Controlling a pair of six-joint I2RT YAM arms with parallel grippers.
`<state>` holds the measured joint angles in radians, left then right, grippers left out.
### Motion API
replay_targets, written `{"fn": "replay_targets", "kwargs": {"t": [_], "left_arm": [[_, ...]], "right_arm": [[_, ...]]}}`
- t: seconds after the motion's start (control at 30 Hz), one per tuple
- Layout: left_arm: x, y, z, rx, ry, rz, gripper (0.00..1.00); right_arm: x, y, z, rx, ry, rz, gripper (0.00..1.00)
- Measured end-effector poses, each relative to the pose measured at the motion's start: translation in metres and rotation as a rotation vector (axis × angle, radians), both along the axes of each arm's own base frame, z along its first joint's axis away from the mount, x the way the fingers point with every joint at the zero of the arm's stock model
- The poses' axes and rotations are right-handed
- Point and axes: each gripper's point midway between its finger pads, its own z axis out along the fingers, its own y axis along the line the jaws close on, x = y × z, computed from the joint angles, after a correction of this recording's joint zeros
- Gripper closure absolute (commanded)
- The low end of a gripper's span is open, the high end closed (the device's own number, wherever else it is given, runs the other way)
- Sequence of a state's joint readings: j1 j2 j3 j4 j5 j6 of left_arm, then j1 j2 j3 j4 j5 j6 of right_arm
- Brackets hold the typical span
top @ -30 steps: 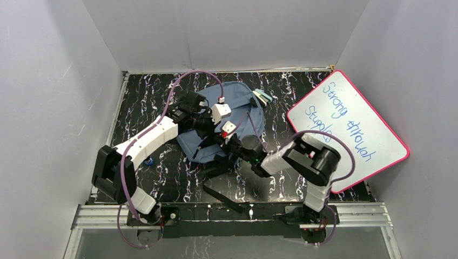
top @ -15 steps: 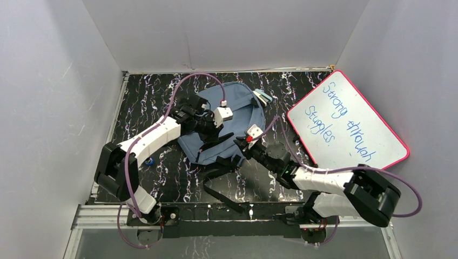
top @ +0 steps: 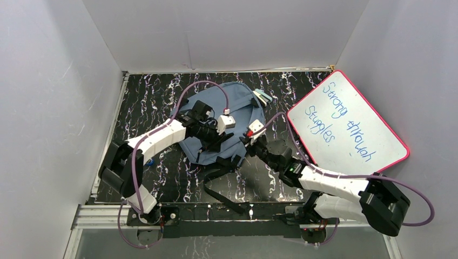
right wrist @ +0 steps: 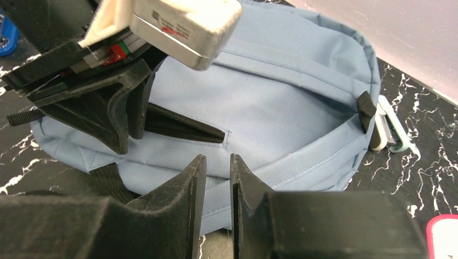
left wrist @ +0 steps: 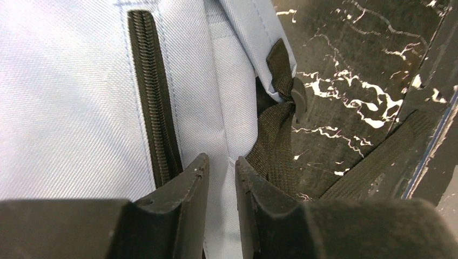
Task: Pack the student bag
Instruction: Zip the student bag at the center of the board.
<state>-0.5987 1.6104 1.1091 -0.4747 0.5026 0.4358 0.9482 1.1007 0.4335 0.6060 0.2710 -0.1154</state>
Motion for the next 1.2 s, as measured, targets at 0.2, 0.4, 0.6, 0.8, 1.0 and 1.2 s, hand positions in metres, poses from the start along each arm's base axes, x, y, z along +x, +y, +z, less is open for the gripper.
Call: {"fn": "replay_targets", "kwargs": {"t": [0.2, 0.4, 0.6, 0.8, 1.0, 1.2], "left_arm": [[0.014, -0.007, 0.051, -0.112, -0.128, 0.093, 0.69], [0.040, 0.015, 0.102, -0.207, -0.279, 0.457, 0.42], [0.042, 0.067, 0.093, -0.245, -0.268, 0.927, 0.19], [0.047, 0.126, 0.097, -0.346, -0.200, 1.316, 0.18], [0.049, 0.156, 0.088, -0.347, -0.129, 1.504, 0.18], [0.047, 0.176, 0.080, -0.332, -0.085, 1.611, 0.17]], "right_arm": [[0.004, -0.004, 0.014, 0.031, 0.025, -0.050, 0.61], [0.007, 0.000, 0.026, 0.095, 0.185, -0.125, 0.53], [0.011, 0.024, 0.041, 0.153, 0.343, -0.143, 0.38], [0.004, 0.035, 0.021, 0.126, 0.473, -0.134, 0.14], [0.008, 0.031, 0.005, 0.059, 0.555, -0.174, 0.01], [0.023, 0.021, 0.001, 0.057, 0.632, -0.167, 0.11]]}}
